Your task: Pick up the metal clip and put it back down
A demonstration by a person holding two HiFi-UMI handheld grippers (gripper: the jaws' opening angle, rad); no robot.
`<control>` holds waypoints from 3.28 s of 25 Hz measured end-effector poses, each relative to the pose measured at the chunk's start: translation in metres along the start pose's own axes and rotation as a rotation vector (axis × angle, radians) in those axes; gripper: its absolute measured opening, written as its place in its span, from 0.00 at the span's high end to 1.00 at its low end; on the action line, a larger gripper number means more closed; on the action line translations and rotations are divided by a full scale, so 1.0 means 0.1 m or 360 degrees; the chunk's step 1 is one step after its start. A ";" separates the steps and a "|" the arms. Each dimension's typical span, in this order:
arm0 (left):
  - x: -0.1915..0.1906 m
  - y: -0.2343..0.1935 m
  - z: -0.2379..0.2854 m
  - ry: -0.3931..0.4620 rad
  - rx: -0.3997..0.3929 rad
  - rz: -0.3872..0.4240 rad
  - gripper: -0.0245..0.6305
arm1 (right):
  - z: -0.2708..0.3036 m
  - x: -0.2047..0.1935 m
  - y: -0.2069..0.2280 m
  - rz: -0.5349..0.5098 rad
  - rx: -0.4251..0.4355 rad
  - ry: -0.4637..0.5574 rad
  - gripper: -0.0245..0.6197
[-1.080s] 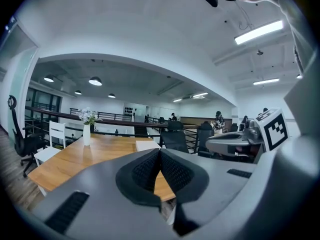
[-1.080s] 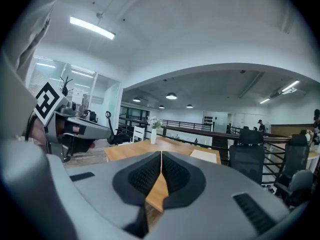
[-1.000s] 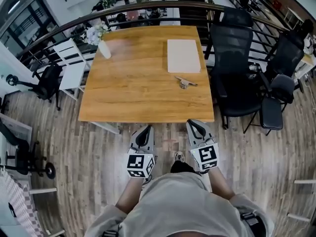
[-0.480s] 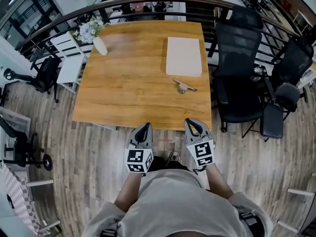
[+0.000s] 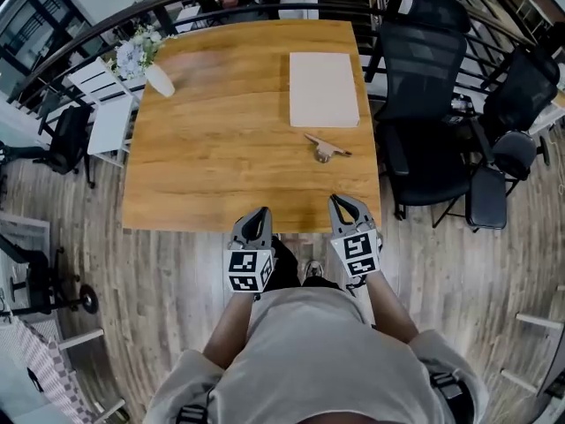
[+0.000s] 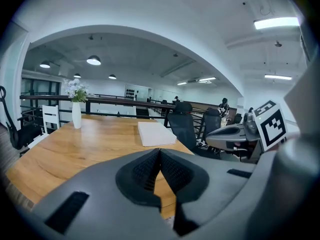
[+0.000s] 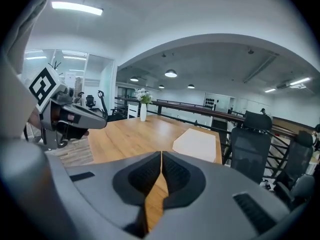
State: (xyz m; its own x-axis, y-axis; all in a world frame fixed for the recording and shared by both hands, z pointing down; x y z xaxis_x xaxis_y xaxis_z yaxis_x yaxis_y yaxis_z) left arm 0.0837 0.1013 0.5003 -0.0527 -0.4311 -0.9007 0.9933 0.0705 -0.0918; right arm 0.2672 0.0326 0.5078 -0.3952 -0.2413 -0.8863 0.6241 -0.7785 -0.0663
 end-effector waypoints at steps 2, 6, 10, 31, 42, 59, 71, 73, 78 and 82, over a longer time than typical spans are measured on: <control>0.02 -0.08 0.14 -0.0026 -0.0028 0.0011 0.93 | 0.16 -0.03 0.04 -0.0017 -0.0024 -0.0054 0.92; -0.03 -0.22 0.36 -0.0094 -0.0087 0.0028 0.93 | 0.40 -0.10 0.11 -0.0114 -0.0100 -0.0202 0.92; -0.07 -0.30 0.55 -0.0143 -0.0139 0.0043 0.93 | 0.58 -0.19 0.16 -0.0184 -0.0154 -0.0328 0.92; -0.25 -0.83 1.05 -0.0247 -0.0089 -0.0033 0.93 | 1.47 -0.43 0.43 -0.0508 -0.0208 -0.0680 0.74; -0.26 -1.12 1.14 -0.0278 -0.0046 -0.0064 0.93 | 1.85 -0.60 0.59 -0.0775 -0.0242 -0.0862 0.74; -0.31 -1.33 1.56 -0.0376 -0.0107 -0.0055 0.93 | 2.29 -0.84 0.82 -0.0796 -0.0295 -0.1097 0.74; -0.27 -1.35 1.71 -0.0407 -0.0206 -0.0015 0.93 | 2.26 -0.71 0.87 -0.0876 -0.0365 -0.1113 0.92; -0.23 -1.35 1.73 -0.0398 -0.0226 -0.0009 0.93 | 2.24 -0.66 0.86 -0.0839 -0.0356 -0.1082 0.92; -0.11 -1.37 1.77 -0.0357 -0.0269 -0.0001 0.93 | 2.21 -0.46 0.76 -0.0758 -0.0353 -0.0980 0.92; -0.01 -1.40 1.82 -0.0322 -0.0311 0.0008 0.93 | 2.18 -0.22 0.64 -0.0601 -0.0345 -0.0875 0.92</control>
State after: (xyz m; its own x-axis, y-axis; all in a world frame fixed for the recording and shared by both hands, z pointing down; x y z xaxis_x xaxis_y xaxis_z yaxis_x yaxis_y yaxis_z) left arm -0.0366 -0.0717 0.5916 -0.0064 -0.5998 -0.8001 0.9536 0.2371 -0.1854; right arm 0.1690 -0.1385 0.6235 -0.8592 -0.2798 -0.4284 0.4750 -0.7473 -0.4647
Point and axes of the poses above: the fingertips, and each gripper's own axes: z forward along the fingers, y to its right, x out of its top, the point moved 5 cm from there along -z, backward along the fingers, and after that the axes turned 5 degrees about x, right-handed, at the moved point
